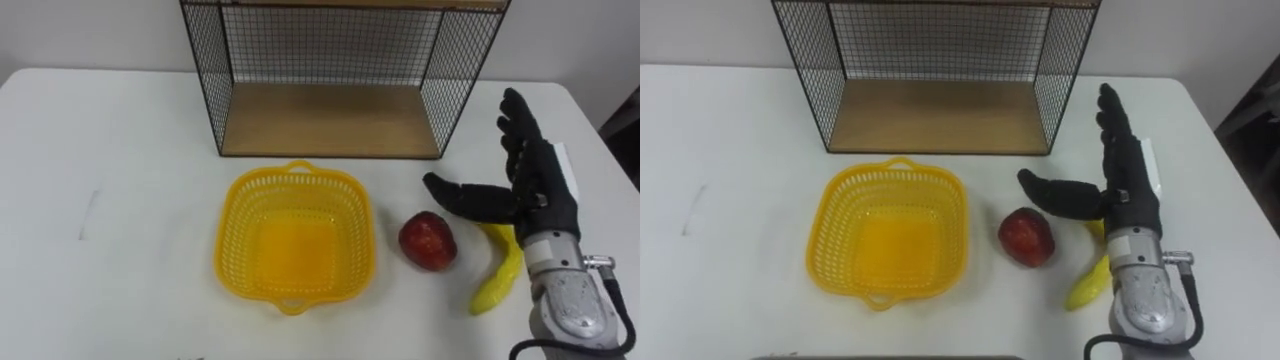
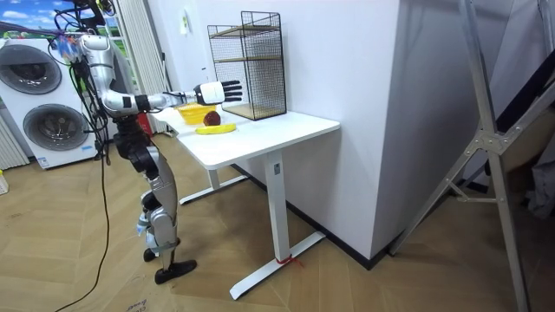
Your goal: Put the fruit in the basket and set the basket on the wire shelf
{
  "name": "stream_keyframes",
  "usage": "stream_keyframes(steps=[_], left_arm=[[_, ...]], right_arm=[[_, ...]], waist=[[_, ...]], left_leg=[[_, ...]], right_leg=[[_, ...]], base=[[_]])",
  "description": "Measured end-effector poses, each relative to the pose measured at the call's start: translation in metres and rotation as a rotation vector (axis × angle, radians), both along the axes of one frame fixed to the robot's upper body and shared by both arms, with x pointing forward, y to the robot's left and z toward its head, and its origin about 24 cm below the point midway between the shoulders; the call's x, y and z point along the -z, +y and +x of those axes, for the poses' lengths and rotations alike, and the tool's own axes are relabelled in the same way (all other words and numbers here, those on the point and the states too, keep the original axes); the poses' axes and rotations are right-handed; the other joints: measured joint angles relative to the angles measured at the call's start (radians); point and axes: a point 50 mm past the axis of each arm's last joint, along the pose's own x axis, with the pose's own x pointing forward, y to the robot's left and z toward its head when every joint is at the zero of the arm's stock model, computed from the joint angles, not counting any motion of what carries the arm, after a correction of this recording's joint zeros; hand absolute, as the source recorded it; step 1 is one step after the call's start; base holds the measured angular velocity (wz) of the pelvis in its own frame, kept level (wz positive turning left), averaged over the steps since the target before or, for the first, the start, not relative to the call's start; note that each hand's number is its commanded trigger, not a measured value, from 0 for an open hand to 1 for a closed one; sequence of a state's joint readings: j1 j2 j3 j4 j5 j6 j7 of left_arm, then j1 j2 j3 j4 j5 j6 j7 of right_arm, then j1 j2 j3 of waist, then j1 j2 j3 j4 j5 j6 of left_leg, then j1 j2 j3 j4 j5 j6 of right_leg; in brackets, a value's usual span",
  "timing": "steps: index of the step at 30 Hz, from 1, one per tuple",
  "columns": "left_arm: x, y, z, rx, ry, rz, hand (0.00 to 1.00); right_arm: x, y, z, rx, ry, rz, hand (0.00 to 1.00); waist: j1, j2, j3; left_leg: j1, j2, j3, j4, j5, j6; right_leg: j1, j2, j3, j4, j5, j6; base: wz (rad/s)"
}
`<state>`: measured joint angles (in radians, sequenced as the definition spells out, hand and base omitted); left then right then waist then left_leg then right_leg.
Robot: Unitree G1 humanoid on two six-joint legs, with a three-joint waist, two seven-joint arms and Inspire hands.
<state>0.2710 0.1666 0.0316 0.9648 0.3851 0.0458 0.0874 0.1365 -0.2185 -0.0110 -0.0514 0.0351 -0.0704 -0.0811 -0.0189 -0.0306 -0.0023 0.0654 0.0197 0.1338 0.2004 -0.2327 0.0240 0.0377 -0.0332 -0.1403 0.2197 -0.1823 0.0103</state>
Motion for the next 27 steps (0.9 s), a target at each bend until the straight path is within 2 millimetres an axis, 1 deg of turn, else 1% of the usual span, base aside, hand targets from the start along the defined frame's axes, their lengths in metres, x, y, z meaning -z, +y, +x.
stream_keyframes(steps=[6, 11, 17, 22, 27], left_arm=[[0.001, -0.004, 0.002, 0.022, -0.006, 0.008, 0.0], [0.001, -0.005, 0.003, 0.033, -0.005, 0.004, 0.0], [0.001, -0.006, 0.004, 0.036, -0.009, 0.003, 0.0], [0.001, -0.005, 0.005, 0.037, -0.011, 0.003, 0.0], [0.001, -0.007, 0.007, 0.045, -0.01, 0.001, 0.0]], right_arm=[[0.019, 0.011, -0.002, -0.078, 0.097, 0.012, 0.0], [0.021, 0.018, -0.002, -0.134, 0.117, -0.002, 0.0], [0.022, 0.021, -0.003, -0.158, 0.126, -0.011, 0.0], [0.032, 0.027, -0.007, -0.19, 0.171, -0.033, 0.0], [0.042, 0.025, -0.011, -0.186, 0.217, -0.05, 0.0]], waist=[[0.003, -0.006, 0.0026], [0.003, -0.005, 0.0045], [0.003, -0.004, 0.0039], [0.003, -0.002, 0.0036], [0.004, 0.005, 0.001]], left_leg=[[0.0, -0.005, 0.0, -0.003, 0.0, 0.0], [-0.003, -0.005, 0.002, -0.003, 0.0, 0.0], [-0.008, -0.005, 0.003, -0.004, 0.0, 0.0], [-0.008, -0.005, 0.003, -0.004, 0.0, 0.0], [-0.008, -0.005, 0.004, -0.002, 0.0, 0.0]], right_leg=[[0.001, 0.001, -0.001, -0.002, 0.0, 0.0], [-0.001, 0.001, -0.002, -0.004, 0.001, 0.0], [0.0, 0.002, -0.002, -0.017, 0.007, 0.001], [0.0, 0.002, -0.003, -0.018, 0.007, 0.001], [0.0, 0.002, -0.001, -0.017, 0.007, 0.001]], base=[[0.0], [0.0], [0.0], [0.0], [0.0]])
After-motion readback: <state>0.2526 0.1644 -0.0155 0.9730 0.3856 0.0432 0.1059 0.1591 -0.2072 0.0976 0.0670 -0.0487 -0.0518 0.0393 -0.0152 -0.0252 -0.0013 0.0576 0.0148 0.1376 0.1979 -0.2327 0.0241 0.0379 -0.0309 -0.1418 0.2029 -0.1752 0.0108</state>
